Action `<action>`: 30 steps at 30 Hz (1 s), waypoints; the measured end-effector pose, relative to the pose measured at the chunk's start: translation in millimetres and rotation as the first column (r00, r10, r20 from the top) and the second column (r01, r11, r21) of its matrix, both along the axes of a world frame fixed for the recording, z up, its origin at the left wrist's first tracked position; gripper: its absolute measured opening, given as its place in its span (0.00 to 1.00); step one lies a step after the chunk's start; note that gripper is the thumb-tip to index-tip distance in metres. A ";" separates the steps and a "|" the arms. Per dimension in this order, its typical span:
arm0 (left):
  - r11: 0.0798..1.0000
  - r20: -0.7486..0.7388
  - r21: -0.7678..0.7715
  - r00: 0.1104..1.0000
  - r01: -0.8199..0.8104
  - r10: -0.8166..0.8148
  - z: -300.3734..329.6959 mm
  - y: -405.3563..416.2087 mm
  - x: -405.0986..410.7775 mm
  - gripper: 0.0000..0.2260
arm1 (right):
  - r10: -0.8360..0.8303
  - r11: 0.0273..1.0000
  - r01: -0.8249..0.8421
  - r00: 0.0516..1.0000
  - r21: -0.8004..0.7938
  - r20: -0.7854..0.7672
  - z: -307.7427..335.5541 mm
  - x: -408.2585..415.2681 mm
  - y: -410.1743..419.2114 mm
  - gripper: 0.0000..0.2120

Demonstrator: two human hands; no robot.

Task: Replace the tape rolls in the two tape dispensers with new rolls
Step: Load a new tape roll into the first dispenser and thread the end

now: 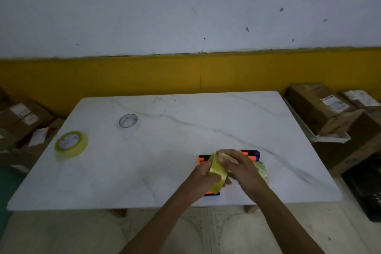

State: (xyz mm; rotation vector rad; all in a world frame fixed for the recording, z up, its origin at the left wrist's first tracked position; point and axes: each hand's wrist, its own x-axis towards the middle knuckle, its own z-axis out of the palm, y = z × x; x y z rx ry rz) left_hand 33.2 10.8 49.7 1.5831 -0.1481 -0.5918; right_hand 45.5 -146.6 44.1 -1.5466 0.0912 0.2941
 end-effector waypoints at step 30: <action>0.873 0.063 0.285 0.916 -0.397 0.396 -90.2 -24.6 21.9 0.17 | -0.245 0.932 0.146 0.928 -0.333 -0.279 -68.4 80.0 -8.7 0.09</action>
